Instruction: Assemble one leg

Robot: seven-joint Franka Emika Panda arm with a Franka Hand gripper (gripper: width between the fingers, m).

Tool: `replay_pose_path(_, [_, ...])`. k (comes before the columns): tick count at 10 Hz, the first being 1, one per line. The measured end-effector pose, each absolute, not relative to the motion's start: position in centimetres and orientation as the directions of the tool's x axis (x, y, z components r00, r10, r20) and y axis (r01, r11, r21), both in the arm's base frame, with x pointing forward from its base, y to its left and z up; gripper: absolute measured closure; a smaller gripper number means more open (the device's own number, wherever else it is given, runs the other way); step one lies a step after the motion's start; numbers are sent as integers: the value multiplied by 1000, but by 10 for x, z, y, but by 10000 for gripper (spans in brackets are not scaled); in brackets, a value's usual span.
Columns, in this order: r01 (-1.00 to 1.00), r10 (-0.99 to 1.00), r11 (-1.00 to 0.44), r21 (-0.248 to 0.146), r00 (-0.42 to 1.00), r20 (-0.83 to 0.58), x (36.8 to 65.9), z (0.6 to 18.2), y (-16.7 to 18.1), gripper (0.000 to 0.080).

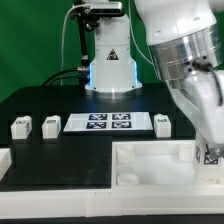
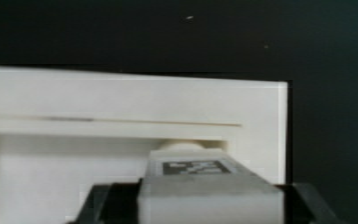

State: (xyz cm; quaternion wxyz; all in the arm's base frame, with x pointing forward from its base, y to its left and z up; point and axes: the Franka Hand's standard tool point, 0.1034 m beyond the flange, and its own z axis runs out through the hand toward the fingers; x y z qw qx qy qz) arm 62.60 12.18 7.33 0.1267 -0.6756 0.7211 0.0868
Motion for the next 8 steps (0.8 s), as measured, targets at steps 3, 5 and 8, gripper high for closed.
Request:
replay_pose_path(3, [-998,-955,-13,-64,32,-296,625,73,122,502])
replay_pose_path(5, [-978,-934,-193,-76,207,-291,622,74,122,282])
replay_pose_path(8, [-813,-792,-573,-108,583,-184,618,75,130,156])
